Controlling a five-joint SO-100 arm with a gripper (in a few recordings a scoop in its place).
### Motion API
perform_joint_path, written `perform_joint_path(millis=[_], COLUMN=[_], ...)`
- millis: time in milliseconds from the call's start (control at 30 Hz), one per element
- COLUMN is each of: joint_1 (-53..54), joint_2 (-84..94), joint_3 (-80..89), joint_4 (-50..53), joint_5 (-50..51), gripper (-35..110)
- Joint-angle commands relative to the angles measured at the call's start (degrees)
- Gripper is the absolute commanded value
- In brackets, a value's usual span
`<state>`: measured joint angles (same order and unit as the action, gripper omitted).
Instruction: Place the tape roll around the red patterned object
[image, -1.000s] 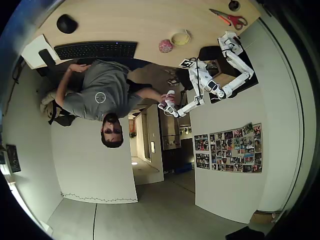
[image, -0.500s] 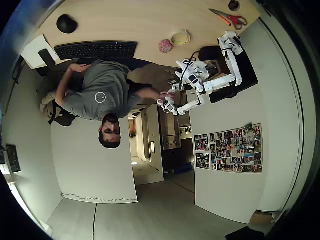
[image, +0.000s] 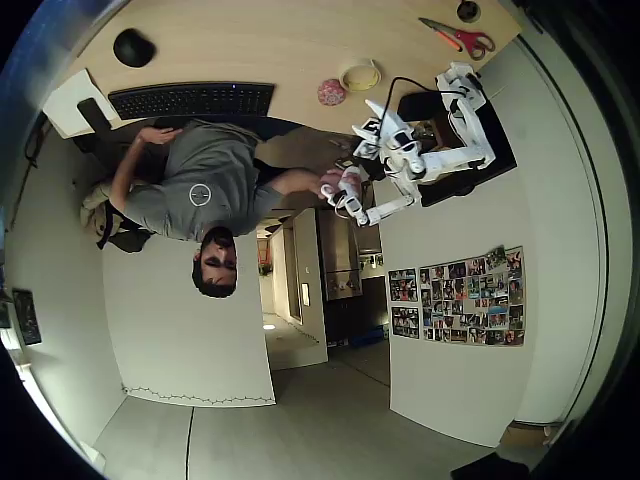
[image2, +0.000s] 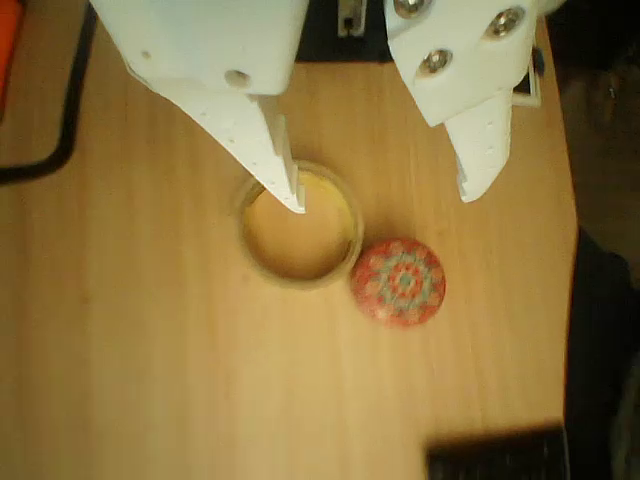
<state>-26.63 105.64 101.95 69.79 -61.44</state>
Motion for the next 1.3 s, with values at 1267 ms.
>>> perform_joint_path(millis=[1267], joint_1=[4.83], joint_2=[-5.01], joint_3=[27.95], joint_4=[-23.64], joint_5=[5.45], gripper=[19])
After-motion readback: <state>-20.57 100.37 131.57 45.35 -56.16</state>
